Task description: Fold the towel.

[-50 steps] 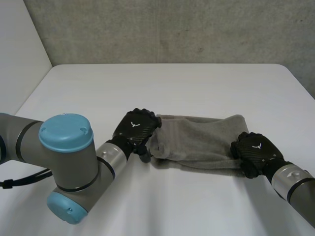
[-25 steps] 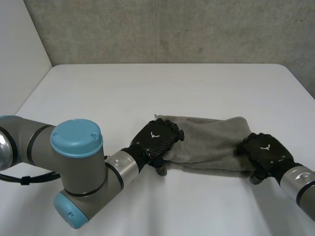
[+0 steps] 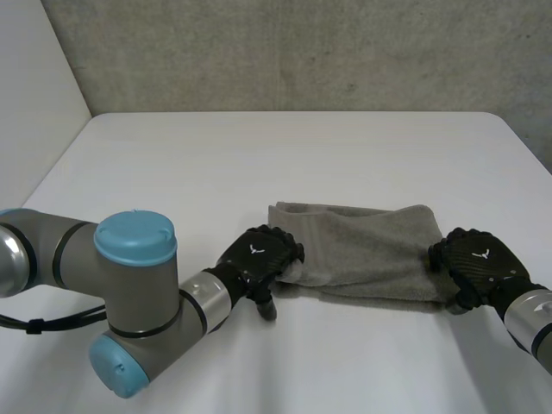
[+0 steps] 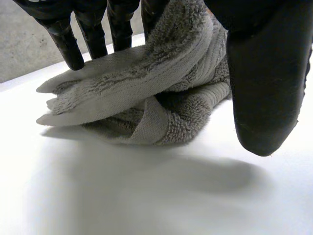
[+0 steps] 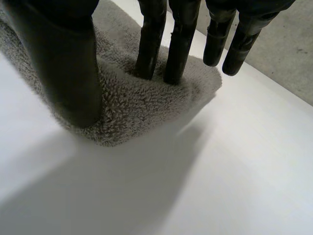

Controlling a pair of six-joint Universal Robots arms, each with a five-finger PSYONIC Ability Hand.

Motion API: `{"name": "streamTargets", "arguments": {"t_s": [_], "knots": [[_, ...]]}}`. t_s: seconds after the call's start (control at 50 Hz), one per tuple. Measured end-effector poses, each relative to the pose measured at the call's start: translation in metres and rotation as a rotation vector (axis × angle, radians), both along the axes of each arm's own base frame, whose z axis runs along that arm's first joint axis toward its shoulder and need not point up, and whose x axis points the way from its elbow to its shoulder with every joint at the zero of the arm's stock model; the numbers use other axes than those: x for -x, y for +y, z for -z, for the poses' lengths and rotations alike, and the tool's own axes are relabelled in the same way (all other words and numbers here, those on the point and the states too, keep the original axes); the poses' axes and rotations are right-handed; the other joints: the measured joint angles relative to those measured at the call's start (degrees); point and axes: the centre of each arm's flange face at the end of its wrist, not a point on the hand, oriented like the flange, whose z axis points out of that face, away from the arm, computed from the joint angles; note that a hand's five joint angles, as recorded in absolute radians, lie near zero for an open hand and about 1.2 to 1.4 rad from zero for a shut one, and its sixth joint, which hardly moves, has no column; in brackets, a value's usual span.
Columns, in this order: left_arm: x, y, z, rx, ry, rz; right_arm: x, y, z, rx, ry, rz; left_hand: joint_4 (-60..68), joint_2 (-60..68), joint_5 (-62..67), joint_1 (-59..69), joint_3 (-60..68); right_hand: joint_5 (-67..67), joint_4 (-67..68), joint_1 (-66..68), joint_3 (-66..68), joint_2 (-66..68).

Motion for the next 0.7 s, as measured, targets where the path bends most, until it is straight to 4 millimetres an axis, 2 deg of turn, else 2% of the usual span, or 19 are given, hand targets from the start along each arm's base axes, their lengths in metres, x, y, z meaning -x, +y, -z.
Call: {"name": "streamTargets", "arguments": {"t_s": [0.08,0.14,0.2,0.38,0.56,0.7], "knots": [[-0.001,-0.001,0.000,-0.002,-0.002,-0.007,0.000,-0.003,0.004,-0.003,0.000,-0.002,0.0,0.0,0.1,0.0,0.0,8.4,0.0,9.7,0.0,9.4],[-0.001,-0.003,0.001,-0.008,-0.006,-0.014,0.000,-0.006,0.007,-0.011,0.001,-0.002,0.0,0.0,0.2,0.0,0.0,23.7,0.0,25.2,0.0,24.2],[-0.002,-0.003,0.002,-0.019,-0.014,-0.021,0.000,-0.008,0.009,-0.015,0.001,-0.001,0.0,0.0,0.2,0.0,0.0,32.3,0.0,31.9,0.0,30.9],[-0.010,-0.004,0.003,-0.069,-0.048,-0.046,0.007,-0.017,0.003,0.004,0.013,0.011,0.0,0.0,0.2,-1.4,0.0,33.1,0.0,32.0,0.0,31.1],[-0.022,0.001,-0.004,-0.114,-0.071,-0.066,0.012,-0.027,-0.026,0.058,0.044,-0.017,0.0,-1.2,0.2,-2.1,0.0,33.1,0.0,32.0,0.0,31.7],[-0.038,0.004,-0.008,-0.139,-0.083,-0.099,0.000,-0.029,-0.044,0.095,0.057,-0.064,0.0,-2.2,-0.1,-2.8,0.0,33.1,0.0,32.1,0.0,31.7]]}}
